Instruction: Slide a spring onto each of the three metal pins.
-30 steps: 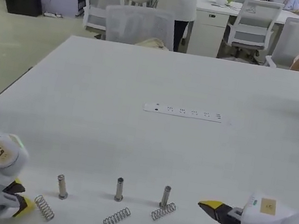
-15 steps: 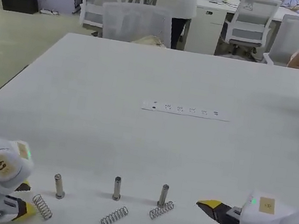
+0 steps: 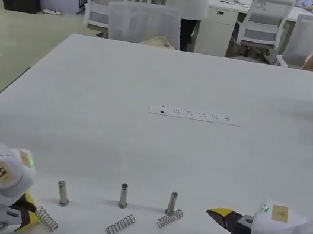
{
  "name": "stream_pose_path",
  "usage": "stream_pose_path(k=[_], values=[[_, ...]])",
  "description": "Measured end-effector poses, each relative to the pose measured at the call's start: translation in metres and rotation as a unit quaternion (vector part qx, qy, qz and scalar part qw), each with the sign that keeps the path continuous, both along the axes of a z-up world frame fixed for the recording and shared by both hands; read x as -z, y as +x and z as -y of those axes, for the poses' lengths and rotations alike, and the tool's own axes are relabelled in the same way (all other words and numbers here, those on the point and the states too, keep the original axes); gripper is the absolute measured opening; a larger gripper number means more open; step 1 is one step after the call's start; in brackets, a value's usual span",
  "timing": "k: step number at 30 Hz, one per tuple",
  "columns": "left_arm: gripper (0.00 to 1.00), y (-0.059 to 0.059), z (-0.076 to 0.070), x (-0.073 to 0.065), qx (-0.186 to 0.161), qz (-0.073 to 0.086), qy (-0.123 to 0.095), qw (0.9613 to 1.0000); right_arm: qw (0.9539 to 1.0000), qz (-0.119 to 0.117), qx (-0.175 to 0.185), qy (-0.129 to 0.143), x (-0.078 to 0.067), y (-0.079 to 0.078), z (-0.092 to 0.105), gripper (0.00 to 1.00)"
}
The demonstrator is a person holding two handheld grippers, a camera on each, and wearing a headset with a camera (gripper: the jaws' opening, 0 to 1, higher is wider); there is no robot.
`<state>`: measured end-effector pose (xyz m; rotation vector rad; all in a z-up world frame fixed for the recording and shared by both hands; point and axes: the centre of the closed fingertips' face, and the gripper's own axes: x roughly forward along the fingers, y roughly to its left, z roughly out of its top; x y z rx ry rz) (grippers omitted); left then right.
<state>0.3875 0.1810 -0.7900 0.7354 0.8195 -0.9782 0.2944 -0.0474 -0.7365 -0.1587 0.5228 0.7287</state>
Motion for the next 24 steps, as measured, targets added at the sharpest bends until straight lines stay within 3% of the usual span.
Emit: stream_pose_path(k=[5,7,11,16,24], values=[[0.00,-0.010,-0.002,-0.002,-0.013,-0.018,-0.010,0.9997,1.0000,0.001,-0.001,0.000,0.000,0.000,-0.001,0.79],[0.00,-0.011,-0.003,-0.002,-0.011,-0.012,-0.006,0.9998,1.0000,0.000,-0.003,-0.001,0.000,0.000,-0.001,0.79],[0.16,-0.008,-0.004,-0.004,-0.008,0.001,-0.005,1.0000,1.0000,0.000,-0.004,0.000,0.000,0.000,-0.002,0.79],[0.15,-0.010,0.007,-0.008,0.032,0.017,-0.011,0.9993,1.0000,0.000,-0.005,0.000,0.000,0.000,-0.002,0.79],[0.12,-0.014,0.013,-0.001,0.053,0.001,-0.003,0.9986,1.0000,0.001,0.000,0.002,-0.001,0.000,0.000,0.79]])
